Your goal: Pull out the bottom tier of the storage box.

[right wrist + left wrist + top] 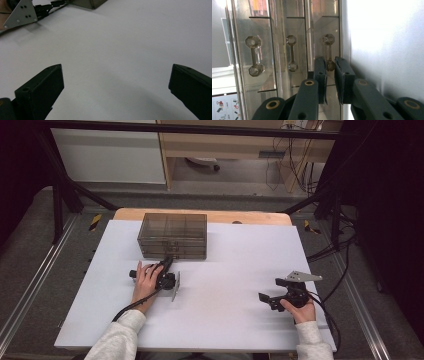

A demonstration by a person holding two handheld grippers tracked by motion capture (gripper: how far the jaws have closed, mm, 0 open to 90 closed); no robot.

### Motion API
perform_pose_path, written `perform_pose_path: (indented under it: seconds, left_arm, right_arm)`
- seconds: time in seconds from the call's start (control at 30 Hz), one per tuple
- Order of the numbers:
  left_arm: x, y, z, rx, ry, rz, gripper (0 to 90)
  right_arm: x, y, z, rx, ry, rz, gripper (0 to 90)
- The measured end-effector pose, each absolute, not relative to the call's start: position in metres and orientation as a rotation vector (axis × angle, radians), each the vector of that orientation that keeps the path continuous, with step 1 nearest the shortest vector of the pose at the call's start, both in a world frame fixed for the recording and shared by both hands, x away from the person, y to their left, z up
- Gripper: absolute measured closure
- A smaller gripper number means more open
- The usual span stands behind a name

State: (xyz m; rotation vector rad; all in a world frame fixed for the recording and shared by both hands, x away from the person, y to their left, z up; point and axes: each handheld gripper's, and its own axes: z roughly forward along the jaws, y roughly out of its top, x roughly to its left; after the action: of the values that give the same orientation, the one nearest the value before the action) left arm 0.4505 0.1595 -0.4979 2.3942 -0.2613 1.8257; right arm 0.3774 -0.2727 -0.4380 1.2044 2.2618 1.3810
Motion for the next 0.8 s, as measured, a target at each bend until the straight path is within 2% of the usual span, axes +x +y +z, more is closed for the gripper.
perform_pose_path:
  seconds: [0.33, 0.43, 0.5, 0.57, 0.8]
  left_arm:
    - [0.449, 0.16, -0.495, 2.406, -0.242, 1.807, 78.0]
    - [0.447, 0.16, -0.492, 2.401, -0.253, 1.815, 72.2]
    - [0.446, 0.159, -0.489, 2.384, -0.258, 1.812, 71.4]
    - [0.448, 0.159, -0.486, 2.391, -0.243, 1.807, 66.1]
    - [0.456, 0.161, -0.486, 2.421, -0.207, 1.723, 54.4]
  right_arm:
    - [0.377, -0.273, -0.438, 1.204, 2.262, 1.381, 0.5]
    - [0.377, -0.273, -0.438, 1.206, 2.261, 1.381, 0.5]
    - [0.378, -0.273, -0.438, 1.202, 2.263, 1.379, 0.5]
    - [0.378, -0.273, -0.438, 1.206, 2.263, 1.379, 0.5]
    - [0.378, -0.272, -0.438, 1.207, 2.263, 1.38, 0.5]
